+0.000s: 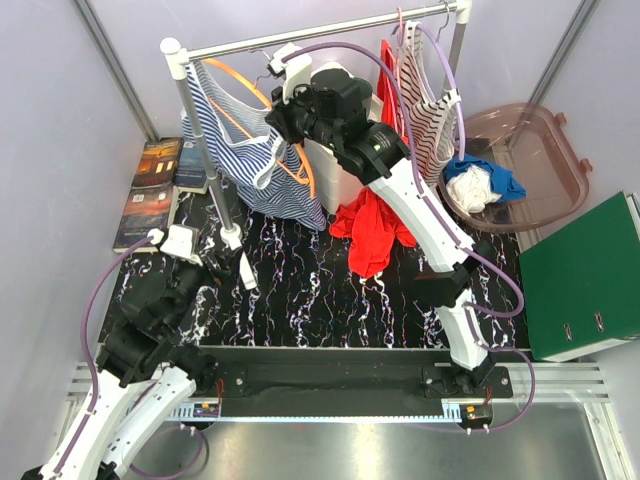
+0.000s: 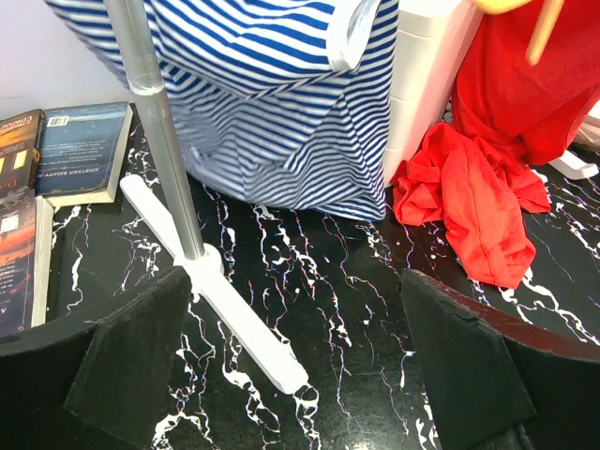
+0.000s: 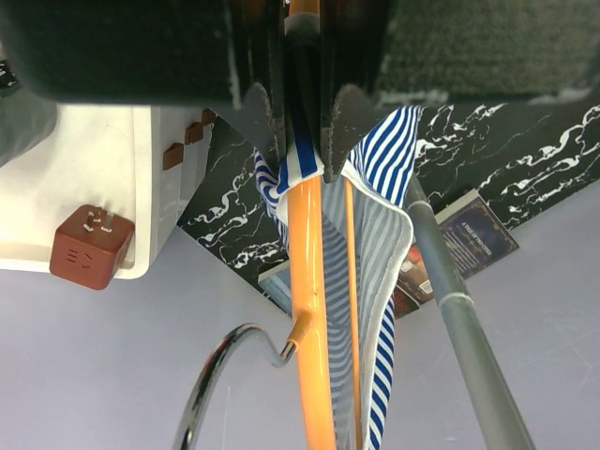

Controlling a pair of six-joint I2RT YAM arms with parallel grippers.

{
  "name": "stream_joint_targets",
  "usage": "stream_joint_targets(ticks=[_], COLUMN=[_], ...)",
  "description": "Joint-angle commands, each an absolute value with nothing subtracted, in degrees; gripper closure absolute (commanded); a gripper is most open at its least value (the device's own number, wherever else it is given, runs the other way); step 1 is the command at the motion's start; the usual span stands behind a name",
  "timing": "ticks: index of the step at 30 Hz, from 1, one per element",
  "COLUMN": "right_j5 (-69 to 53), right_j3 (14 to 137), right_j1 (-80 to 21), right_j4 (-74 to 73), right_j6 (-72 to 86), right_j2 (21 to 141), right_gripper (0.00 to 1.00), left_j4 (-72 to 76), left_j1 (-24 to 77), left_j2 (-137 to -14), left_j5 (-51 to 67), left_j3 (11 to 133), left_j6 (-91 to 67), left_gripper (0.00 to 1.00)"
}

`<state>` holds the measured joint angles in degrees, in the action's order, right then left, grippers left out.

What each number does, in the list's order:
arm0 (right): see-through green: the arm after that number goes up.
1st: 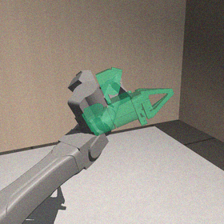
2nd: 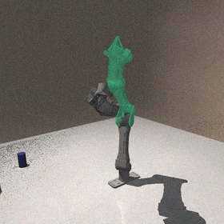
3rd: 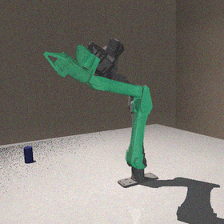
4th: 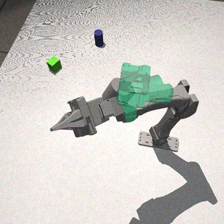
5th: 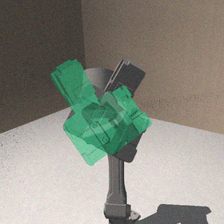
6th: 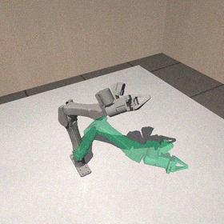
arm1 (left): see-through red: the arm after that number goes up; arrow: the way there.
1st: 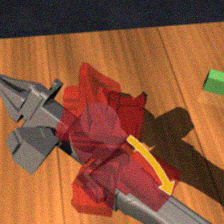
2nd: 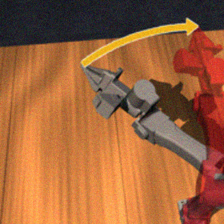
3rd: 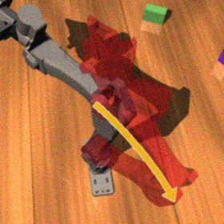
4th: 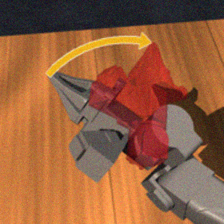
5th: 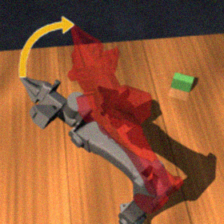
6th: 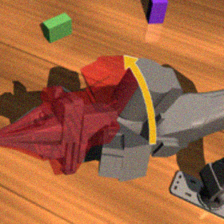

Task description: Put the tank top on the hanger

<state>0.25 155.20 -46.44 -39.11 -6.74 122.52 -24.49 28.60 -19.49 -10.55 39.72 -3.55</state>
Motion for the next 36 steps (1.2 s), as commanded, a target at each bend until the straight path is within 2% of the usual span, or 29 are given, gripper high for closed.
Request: stream_joint_targets(ticks=[1,16,36], right_j5=[-0.71,-0.35,-6.50], right_j3=[160.22,159.87,160.14], right_j1=[-46.05,-45.62,-41.31], right_j4=[-33.23,-29.18,-23.64], right_j6=[-8.08,-10.19,-4.93], right_j2=[122.43,122.25,125.33], right_gripper=[1.00,1.00,1.00], left_j4=[-23.20,-23.47,-23.55], left_j1=[28.30,28.21,28.21], left_j2=[-19.78,-19.86,-18.72], left_j5=[-9.84,-9.41,-8.97], left_j3=[40.61,40.78,40.78], left_j6=[-3.87,-3.60,-3.87], left_gripper=[0.01,0.01,0.01])
